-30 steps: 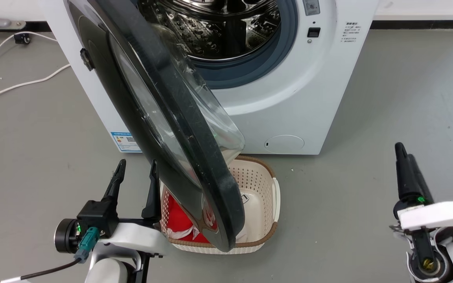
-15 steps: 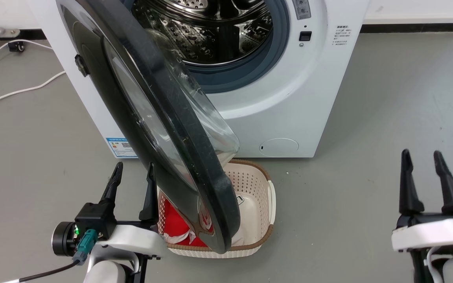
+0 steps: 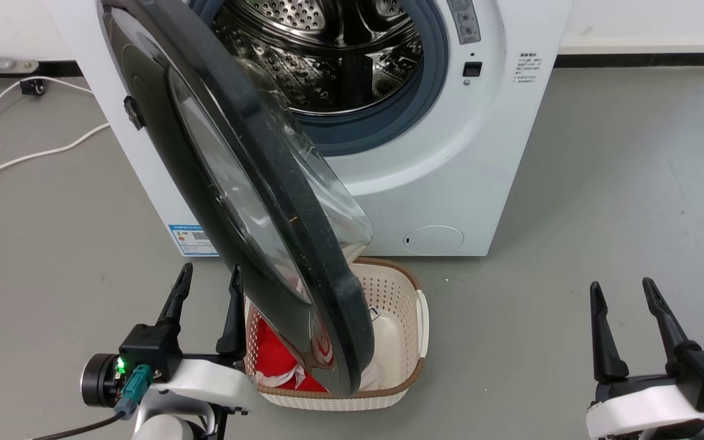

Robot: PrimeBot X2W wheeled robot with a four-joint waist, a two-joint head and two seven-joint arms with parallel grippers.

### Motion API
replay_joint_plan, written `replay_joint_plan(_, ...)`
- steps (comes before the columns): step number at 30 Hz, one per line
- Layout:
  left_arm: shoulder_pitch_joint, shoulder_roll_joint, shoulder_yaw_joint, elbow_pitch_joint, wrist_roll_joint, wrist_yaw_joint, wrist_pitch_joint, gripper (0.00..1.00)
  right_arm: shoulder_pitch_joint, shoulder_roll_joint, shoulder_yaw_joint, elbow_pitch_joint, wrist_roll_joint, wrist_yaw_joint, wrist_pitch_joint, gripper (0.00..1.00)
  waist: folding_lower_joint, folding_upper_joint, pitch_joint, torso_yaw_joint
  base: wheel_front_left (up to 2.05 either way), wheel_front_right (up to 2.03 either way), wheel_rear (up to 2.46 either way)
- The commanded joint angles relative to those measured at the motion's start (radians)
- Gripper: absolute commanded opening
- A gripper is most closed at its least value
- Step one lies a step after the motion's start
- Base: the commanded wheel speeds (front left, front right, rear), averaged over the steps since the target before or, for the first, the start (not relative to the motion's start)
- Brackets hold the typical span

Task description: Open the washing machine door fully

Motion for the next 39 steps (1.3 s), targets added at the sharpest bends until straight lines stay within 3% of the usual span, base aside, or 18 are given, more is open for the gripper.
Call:
replay_joint_plan(1, 0.012, 0.001, 0.002, 0.002, 0.003, -0.002, -0.003, 1.00, 0.016, 0.005, 0.001, -0.002, 0.001, -0.001, -0.003, 1.00, 0.0000, 0.0000, -0.003, 0.001, 0.00, 0.00, 0.00)
replay_joint_plan(14, 0.008, 0.001, 0.004, 0.000, 0.009, -0.004, -0.003, 1.00, 0.018, 0.006, 0.006, -0.008, 0.038, -0.001, -0.003, 1.00, 0.0000, 0.0000, 0.000, 0.000, 0.00, 0.00, 0.00)
replay_joint_plan(15, 0.008, 0.001, 0.004, 0.000, 0.008, -0.005, -0.003, 0.88, 0.017, 0.006, 0.006, -0.008, 0.040, -0.001, -0.003, 1.00, 0.0000, 0.0000, 0.000, 0.000, 0.00, 0.00, 0.00)
replay_joint_plan(16, 0.008, 0.001, 0.004, -0.001, 0.010, -0.006, -0.003, 0.49, 0.017, 0.006, 0.006, -0.009, 0.039, -0.001, -0.003, 1.00, 0.0000, 0.0000, 0.001, 0.000, 0.00, 0.00, 0.00)
replay_joint_plan(17, 0.008, 0.001, 0.005, -0.002, 0.010, -0.007, -0.003, 0.20, 0.016, 0.006, 0.006, -0.010, 0.041, -0.001, -0.003, 1.00, 0.0000, 0.0000, 0.002, 0.000, 0.00, 0.00, 0.00)
replay_joint_plan(18, 0.008, 0.001, 0.005, -0.003, 0.010, -0.007, -0.003, 0.00, 0.016, 0.006, 0.006, -0.010, 0.041, -0.001, -0.003, 1.00, 0.0000, 0.0000, 0.002, 0.000, 0.00, 0.00, 0.00)
replay_joint_plan(32, -0.009, 0.001, 0.021, -0.045, -0.003, -0.010, -0.003, 0.00, 0.004, 0.006, 0.008, -0.010, 0.050, -0.001, -0.003, 1.00, 0.0000, 0.0000, 0.007, -0.006, 0.00, 0.00, 0.00)
replay_joint_plan(39, -0.039, 0.001, 0.052, -0.202, -0.023, -0.003, -0.002, 0.00, -0.002, 0.006, 0.005, -0.003, 0.061, -0.001, -0.003, 1.00, 0.0000, 0.0000, 0.013, -0.005, 0.00, 0.00, 0.00)
